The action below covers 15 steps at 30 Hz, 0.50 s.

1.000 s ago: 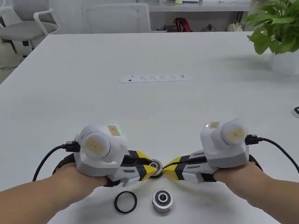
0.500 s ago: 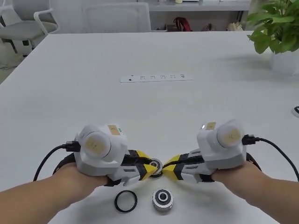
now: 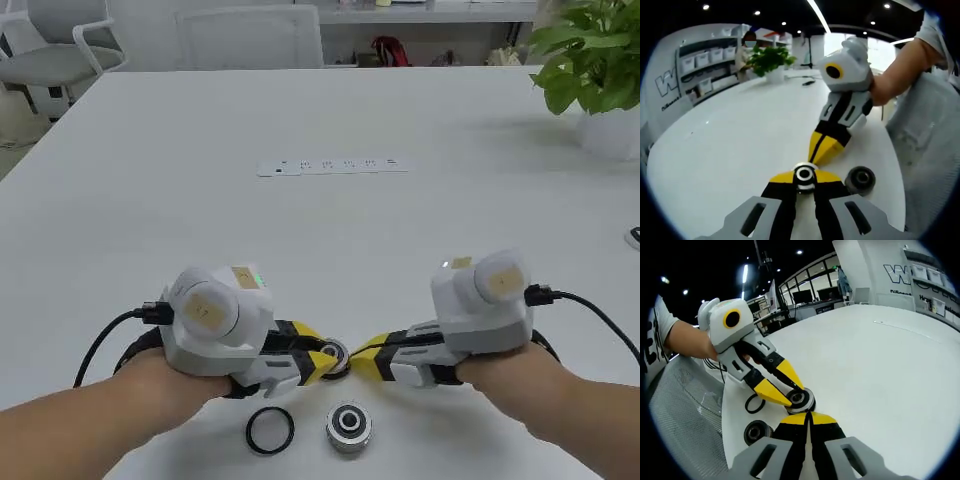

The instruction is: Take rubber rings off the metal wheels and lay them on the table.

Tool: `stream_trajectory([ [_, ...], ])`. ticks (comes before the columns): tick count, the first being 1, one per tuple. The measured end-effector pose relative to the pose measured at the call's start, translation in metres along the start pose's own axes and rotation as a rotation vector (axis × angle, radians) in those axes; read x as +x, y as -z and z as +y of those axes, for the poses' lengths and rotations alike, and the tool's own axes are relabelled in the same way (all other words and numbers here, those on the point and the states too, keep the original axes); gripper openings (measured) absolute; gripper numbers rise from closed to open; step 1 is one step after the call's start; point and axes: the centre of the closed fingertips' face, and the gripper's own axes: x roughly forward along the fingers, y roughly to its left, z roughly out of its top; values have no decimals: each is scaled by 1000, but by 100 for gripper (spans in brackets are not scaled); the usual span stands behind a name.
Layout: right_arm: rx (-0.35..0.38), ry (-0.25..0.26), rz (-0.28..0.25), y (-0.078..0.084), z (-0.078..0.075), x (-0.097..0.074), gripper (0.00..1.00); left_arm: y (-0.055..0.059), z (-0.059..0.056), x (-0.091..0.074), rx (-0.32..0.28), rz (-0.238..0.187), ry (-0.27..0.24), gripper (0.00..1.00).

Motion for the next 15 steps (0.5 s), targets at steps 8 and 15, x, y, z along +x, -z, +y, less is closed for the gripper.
stream_trajectory([
  [8,127,-21,-69,-9,-1,-3,0,0,0,0,3,3,-2,12],
  [15,128,-28,-81,-12,3,-3,0,0,0,1,4,7,-7,12],
])
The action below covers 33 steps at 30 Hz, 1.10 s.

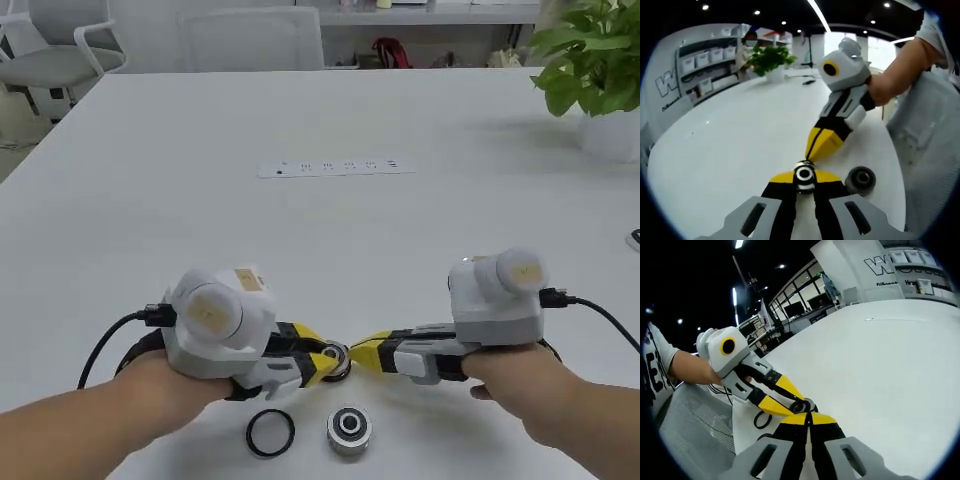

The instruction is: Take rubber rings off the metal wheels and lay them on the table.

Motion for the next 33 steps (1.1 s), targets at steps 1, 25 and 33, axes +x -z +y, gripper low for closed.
stream_trajectory([
  [1,3,0,0,0,0,0,0,0,0,0,-1,1,-1,12],
  [25,4,-53,10,-3,13,2,0,0,-1,1,6,12,2,11],
  [33,7,-68,-1,-4,15,3,0,0,-1,0,4,10,-1,11],
])
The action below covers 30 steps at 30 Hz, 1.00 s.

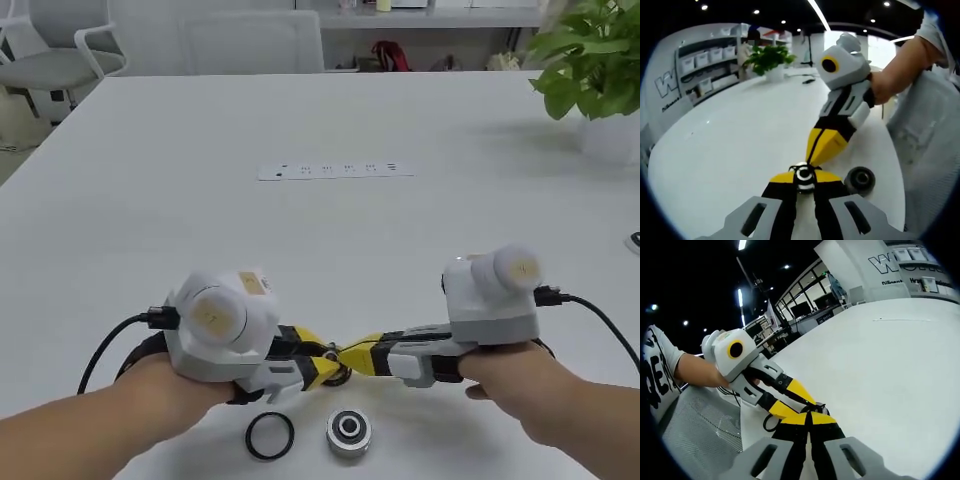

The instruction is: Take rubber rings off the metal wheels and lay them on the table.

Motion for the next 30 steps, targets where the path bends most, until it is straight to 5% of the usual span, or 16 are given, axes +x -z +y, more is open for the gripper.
stream_trajectory([
  [20,-13,-44,9,0,14,0,0,0,0,0,11,-3,0,12],
  [30,-1,-17,1,0,6,-5,0,0,0,0,1,-3,-5,12],
])
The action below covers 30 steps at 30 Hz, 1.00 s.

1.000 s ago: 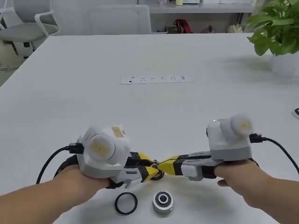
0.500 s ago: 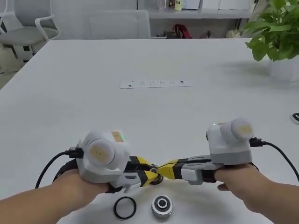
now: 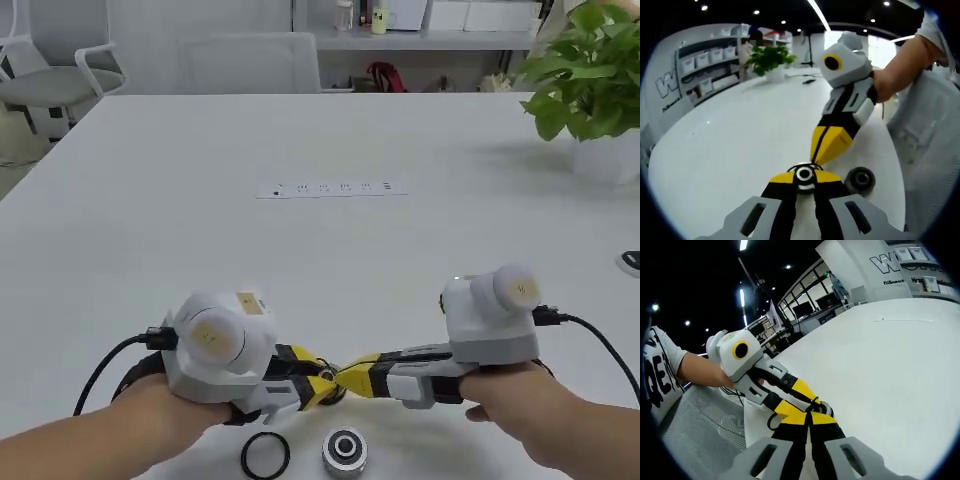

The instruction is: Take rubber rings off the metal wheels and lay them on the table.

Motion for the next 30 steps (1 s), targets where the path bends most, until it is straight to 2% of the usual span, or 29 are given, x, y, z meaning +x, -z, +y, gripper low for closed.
stream_trajectory([
  [3,3,5,-2,0,-2,-1,0,0,0,0,-20,-6,7,13],
  [14,9,7,-11,-2,-5,-2,0,0,0,-2,-17,4,22,14],
  [19,12,2,-15,-3,-4,-2,0,2,-1,-9,-6,19,43,17],
  [30,25,0,-38,-10,-5,-6,0,-5,2,-25,-19,-9,38,26],
])
